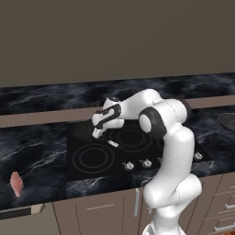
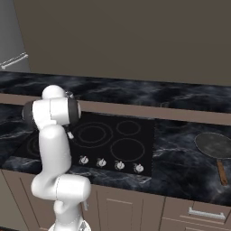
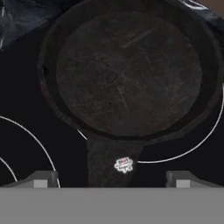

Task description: Place both pans onto different burners. Then place the lemon and the steak on different pans.

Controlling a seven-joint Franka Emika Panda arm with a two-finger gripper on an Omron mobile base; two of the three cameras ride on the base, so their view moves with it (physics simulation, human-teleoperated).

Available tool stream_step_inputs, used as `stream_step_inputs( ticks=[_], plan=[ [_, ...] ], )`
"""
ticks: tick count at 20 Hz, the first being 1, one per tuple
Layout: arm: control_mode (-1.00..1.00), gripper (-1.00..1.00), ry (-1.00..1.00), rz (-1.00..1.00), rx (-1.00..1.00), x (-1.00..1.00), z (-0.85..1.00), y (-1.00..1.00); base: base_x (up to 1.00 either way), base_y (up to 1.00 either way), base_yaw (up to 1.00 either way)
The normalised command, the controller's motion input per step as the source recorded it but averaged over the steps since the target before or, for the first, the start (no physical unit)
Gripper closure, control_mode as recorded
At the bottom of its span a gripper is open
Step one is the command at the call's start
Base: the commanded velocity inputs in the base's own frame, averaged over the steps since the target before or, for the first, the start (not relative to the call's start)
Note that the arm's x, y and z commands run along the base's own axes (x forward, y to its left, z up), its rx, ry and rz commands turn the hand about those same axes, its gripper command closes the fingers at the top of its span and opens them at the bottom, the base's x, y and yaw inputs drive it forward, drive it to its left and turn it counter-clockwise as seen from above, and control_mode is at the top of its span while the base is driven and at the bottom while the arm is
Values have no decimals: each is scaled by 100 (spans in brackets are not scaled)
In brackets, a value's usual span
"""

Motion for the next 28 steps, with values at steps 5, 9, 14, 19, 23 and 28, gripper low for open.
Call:
stream_step_inputs(
  ticks=[5, 9, 14, 19, 23, 28],
  plan=[
    [-100, -100, -7, -3, 6, -21, 35, 34, 0, 0, 0],
    [-100, -100, -13, 0, 0, -29, 24, 38, 0, 0, 0],
    [-100, -100, -8, -4, 0, -38, 5, 31, 0, 0, 0],
    [-100, -100, 0, -11, 0, -28, -14, 37, 0, 0, 0],
    [-100, -100, 0, -15, 0, -31, -9, 30, 0, 0, 0],
    [-100, -100, 0, -16, 5, -18, 0, 33, 0, 0, 0]
  ],
)
